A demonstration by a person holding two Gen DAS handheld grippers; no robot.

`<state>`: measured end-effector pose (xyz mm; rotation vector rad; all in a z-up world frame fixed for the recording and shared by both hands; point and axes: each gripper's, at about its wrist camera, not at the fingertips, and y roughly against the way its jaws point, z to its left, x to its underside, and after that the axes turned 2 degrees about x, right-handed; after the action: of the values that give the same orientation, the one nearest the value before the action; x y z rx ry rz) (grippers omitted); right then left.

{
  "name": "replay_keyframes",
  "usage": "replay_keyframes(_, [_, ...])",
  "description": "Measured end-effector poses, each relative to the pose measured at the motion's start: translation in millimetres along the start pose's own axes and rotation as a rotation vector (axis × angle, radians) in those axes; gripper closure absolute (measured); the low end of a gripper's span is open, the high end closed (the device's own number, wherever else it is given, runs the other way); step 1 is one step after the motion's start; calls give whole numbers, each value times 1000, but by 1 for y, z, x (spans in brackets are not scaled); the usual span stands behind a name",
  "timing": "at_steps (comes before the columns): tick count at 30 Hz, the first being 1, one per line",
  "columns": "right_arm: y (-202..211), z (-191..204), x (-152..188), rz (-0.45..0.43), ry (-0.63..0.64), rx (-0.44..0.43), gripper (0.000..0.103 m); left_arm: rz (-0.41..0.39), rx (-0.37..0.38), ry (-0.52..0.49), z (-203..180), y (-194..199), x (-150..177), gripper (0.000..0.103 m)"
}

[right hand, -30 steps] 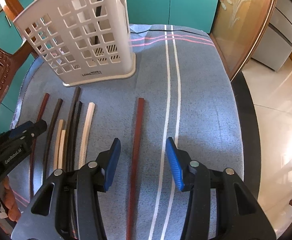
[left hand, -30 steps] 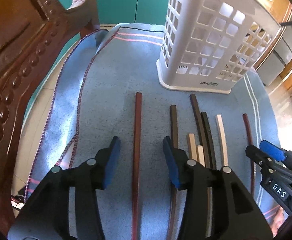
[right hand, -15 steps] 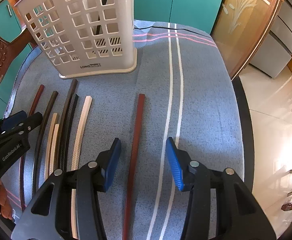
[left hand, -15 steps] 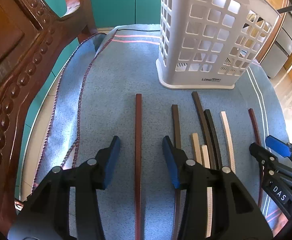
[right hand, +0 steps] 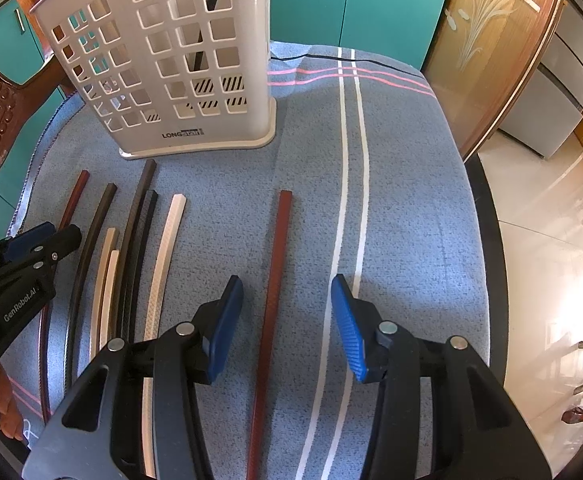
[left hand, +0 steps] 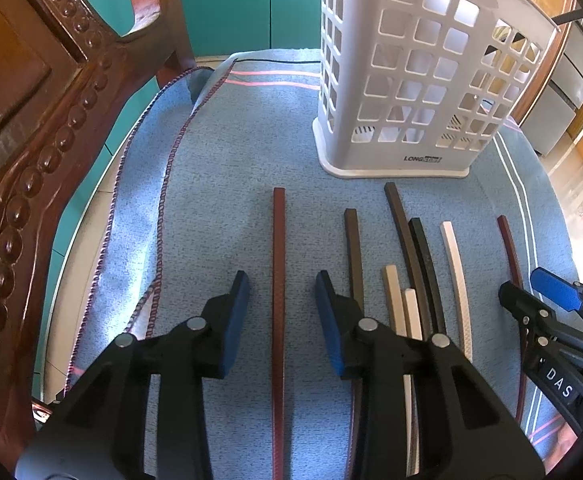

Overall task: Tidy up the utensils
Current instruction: 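Close left tool on a dark red chopstick while right tool closes on another, then lift both dark red chopsticks toward the white caddy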

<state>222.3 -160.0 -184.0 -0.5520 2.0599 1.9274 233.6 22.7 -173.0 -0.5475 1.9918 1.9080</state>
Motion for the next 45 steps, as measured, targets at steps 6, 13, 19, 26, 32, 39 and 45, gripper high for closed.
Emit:
replay_keyframes(6, [2,2,-2,-3,10,-13,62,1,2,6,0,1,1,79])
replay_keyframes(13, [4,7,-3,-8,12,-40,90,0,3,17,4,1,1,96])
replay_keyframes(19, [6,9,-5,-13,0,-55,95,-13,8,31,5,3,1,96])
replay_keyframes(26, [40,-12,-13,-126,-58,-105,97,-149,73,39,6,53,-2,96])
replay_keyframes(32, [118,-39,-18,-310,-124,-216,96,-348,150,39,13,143,-8,96])
replay_keyframes(39, [203,-57,-30,-525,-178,-309,96,-619,250,100,32,237,-38,96])
replay_keyframes(45, [256,-65,-64,-752,-249,-343,96,-858,302,199,42,275,-65,96])
